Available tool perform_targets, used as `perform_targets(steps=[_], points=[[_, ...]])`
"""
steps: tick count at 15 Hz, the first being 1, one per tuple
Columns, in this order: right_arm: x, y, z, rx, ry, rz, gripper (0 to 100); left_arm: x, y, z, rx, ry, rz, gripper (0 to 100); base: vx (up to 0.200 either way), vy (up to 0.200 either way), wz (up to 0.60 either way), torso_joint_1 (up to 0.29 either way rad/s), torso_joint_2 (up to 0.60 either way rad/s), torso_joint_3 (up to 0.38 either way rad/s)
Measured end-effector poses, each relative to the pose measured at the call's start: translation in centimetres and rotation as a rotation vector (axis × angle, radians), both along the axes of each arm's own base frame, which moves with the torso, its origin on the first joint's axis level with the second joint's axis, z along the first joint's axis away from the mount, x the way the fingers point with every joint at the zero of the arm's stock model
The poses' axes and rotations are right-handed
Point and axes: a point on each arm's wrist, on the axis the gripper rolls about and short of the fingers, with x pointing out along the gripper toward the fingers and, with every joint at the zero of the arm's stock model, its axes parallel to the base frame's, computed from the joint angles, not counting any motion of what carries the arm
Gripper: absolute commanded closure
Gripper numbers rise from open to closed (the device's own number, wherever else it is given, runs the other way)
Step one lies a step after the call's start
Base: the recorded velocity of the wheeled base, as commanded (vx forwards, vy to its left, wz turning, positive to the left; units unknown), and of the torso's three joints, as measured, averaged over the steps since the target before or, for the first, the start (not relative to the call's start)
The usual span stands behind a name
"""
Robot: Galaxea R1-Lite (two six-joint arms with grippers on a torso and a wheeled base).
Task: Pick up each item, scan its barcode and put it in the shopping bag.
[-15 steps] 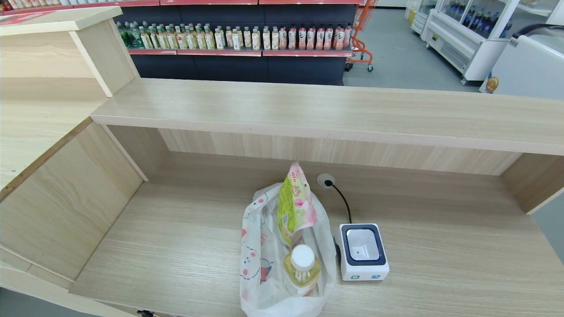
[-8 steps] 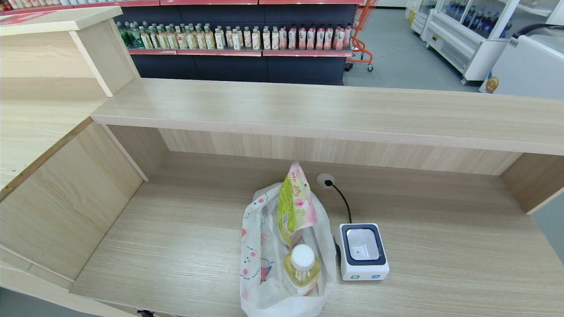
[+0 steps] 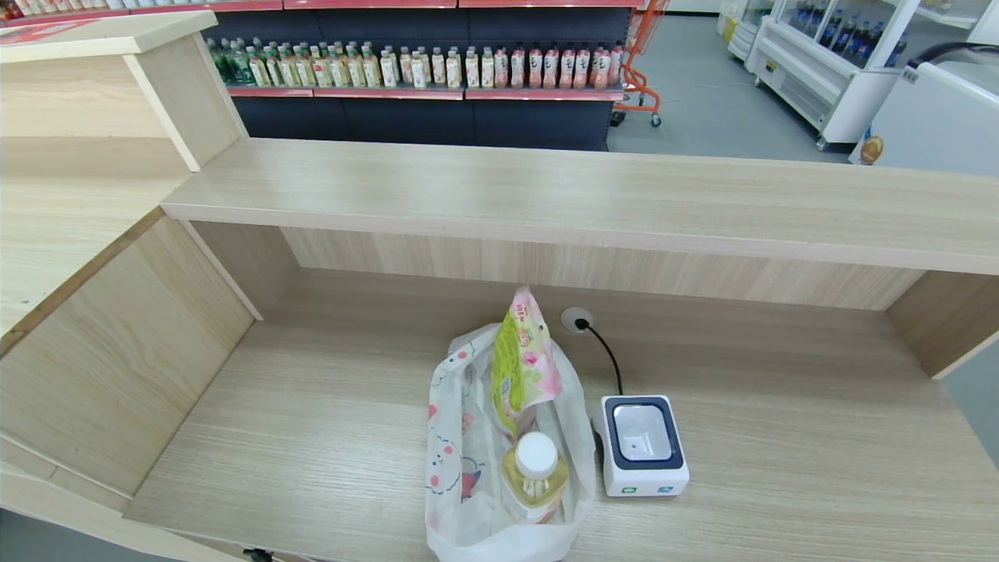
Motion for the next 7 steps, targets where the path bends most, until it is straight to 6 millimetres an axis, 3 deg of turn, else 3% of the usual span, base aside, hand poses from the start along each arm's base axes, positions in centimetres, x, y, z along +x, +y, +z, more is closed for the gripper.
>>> perform_targets(steps=[7], points=[[0.0,0.0,0.01,0.0,0.0,0.0,0,0.0,0.0,0.0,0.0,0.0,0.0,0,0.0,0.0,0.0,0.0,0.0,0.0]])
